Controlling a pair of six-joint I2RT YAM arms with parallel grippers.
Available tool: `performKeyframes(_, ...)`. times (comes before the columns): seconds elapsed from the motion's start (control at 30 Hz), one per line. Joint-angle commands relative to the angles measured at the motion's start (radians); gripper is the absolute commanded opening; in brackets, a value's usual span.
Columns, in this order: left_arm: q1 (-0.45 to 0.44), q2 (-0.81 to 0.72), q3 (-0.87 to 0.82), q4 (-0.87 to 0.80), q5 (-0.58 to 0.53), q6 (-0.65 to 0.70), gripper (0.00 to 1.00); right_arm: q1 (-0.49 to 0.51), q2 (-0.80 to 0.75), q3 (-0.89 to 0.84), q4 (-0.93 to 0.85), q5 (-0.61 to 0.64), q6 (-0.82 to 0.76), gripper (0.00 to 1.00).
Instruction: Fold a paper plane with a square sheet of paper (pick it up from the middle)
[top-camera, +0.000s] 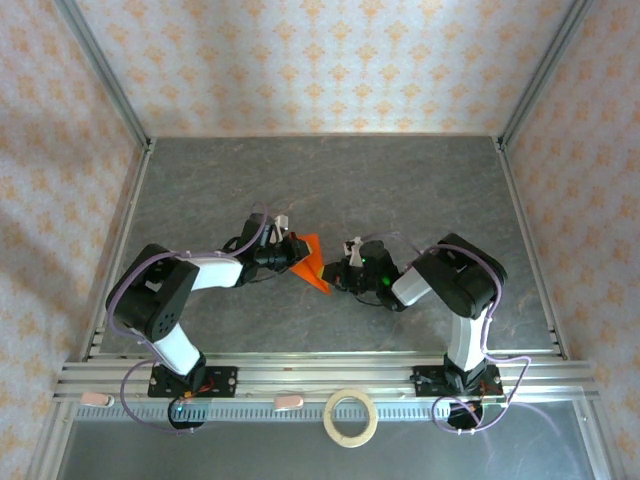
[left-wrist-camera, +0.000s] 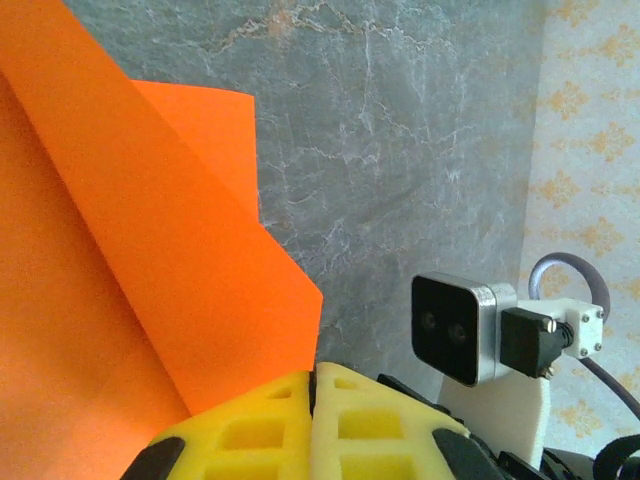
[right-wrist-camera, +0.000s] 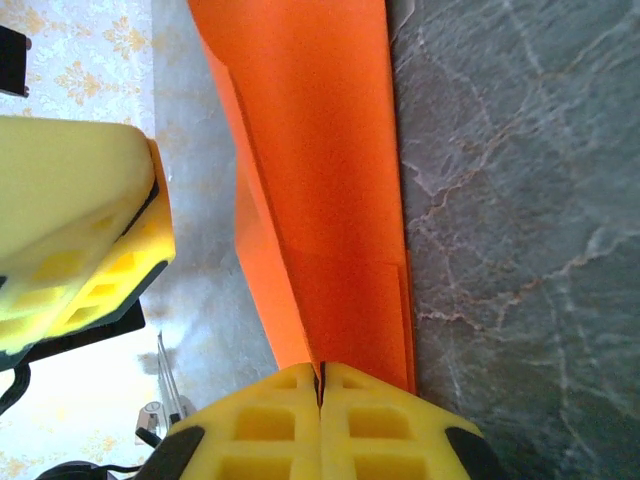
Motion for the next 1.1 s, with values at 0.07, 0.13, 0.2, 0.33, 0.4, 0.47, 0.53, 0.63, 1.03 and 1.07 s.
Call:
performKeyframes(0.07,-0.005,-0.016,-0.018,0.046,-0.026,-0.021,0.05,0.007,0.007,-0.036,-0.015,0.034,0.022,0.00)
performKeyframes(0.13,-0.007,-0.012,-0.011,0.052,-0.014,-0.016,0.04,0.007,0.014,-0.038,-0.004,0.033,0.034,0.00)
performKeyframes(0.2,-0.006,0.001,-0.001,0.060,0.011,-0.008,0.04,0.007,0.017,-0.043,0.011,0.037,0.044,0.00)
performKeyframes(0.33,-0.015,0.030,0.018,0.076,0.040,-0.001,0.02,0.007,0.027,-0.051,0.031,0.037,0.065,0.00)
performKeyframes(0.4,-0.018,0.040,0.024,0.083,0.042,-0.001,0.01,0.007,0.033,-0.052,0.041,0.031,0.073,0.00)
performKeyframes(0.47,-0.021,0.060,0.035,0.086,0.051,0.001,0.00,0.007,0.035,-0.058,0.050,0.036,0.085,0.00)
performKeyframes(0.53,-0.024,0.079,0.043,0.088,0.050,0.002,0.00,0.007,0.036,-0.064,0.054,0.045,0.093,0.00)
performKeyframes(0.63,-0.024,0.102,0.051,0.078,0.035,0.002,0.00,0.007,0.038,-0.064,0.055,0.038,0.097,0.00)
performKeyframes(1.03,-0.023,0.151,0.070,0.057,0.002,0.013,0.00,0.008,0.046,-0.055,0.022,0.037,0.097,0.00)
performKeyframes(1.07,-0.024,0.153,0.073,0.055,0.003,0.014,0.00,0.007,0.046,-0.055,0.017,0.040,0.096,0.00)
